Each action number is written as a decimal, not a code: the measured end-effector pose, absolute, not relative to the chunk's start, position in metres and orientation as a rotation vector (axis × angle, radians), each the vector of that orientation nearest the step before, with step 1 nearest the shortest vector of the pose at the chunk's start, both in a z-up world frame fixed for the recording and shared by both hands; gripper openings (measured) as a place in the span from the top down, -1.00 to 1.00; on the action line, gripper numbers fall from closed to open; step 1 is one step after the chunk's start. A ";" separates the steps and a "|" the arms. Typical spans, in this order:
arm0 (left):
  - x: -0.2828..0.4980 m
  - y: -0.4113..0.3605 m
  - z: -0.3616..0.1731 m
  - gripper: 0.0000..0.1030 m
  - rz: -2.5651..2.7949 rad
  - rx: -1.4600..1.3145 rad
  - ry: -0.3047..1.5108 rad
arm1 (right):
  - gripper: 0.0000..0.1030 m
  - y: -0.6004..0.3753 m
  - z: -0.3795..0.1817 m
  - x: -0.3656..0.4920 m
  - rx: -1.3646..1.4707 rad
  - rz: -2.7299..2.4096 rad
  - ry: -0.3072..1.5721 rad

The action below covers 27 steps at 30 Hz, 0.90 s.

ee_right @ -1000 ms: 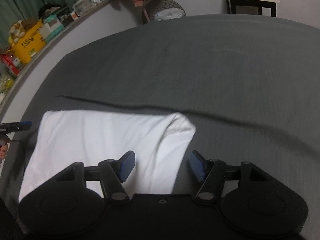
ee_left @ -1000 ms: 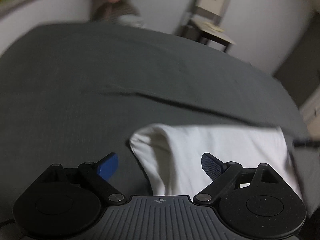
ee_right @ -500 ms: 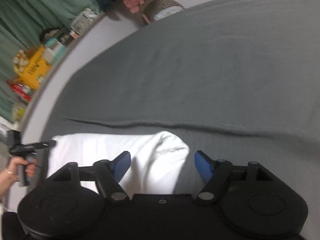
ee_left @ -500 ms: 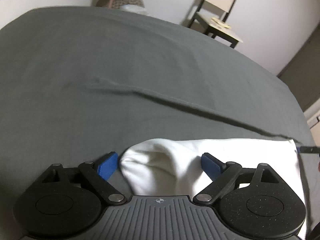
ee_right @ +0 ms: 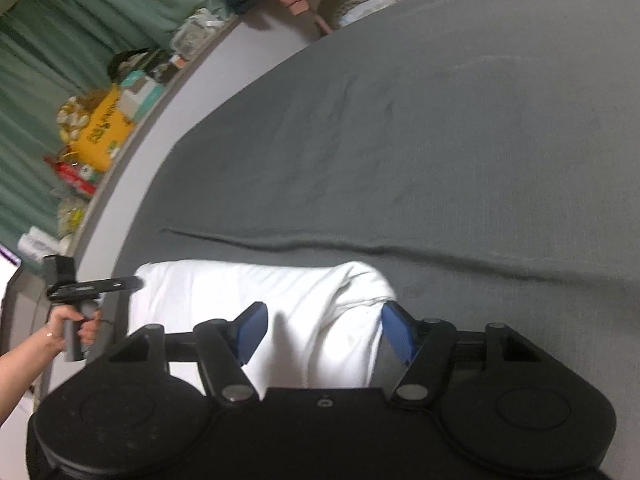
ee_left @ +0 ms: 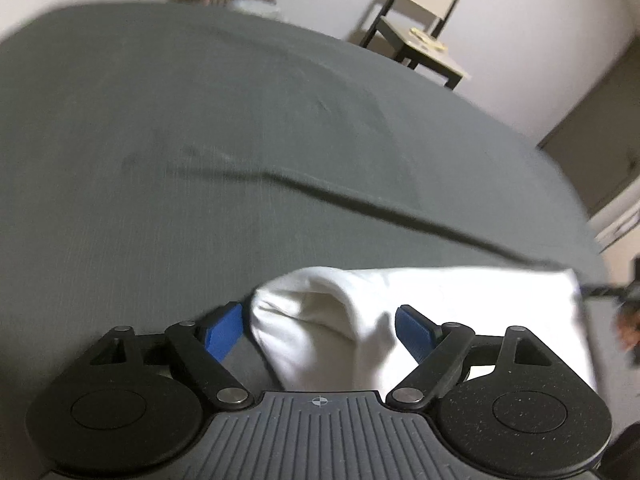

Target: Fold clothes

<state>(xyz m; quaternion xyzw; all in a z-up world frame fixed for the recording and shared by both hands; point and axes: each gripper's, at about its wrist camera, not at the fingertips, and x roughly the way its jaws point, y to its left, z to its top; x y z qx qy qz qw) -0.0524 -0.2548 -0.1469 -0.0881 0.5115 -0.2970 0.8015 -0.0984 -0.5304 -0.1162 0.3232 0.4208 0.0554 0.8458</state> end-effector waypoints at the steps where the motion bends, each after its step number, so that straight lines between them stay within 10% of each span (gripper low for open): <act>1: -0.050 -0.253 -0.148 -0.63 -0.634 -0.211 1.110 | -0.21 -0.531 -0.115 -0.098 0.673 0.094 0.889; 14: -0.051 -0.285 -0.149 -0.58 -0.646 -0.070 1.114 | -0.19 -0.532 -0.120 -0.091 0.731 0.078 0.905; 27: -0.070 -0.268 -0.143 0.29 -0.564 0.026 1.026 | 0.12 -0.535 -0.125 -0.085 0.822 0.044 0.941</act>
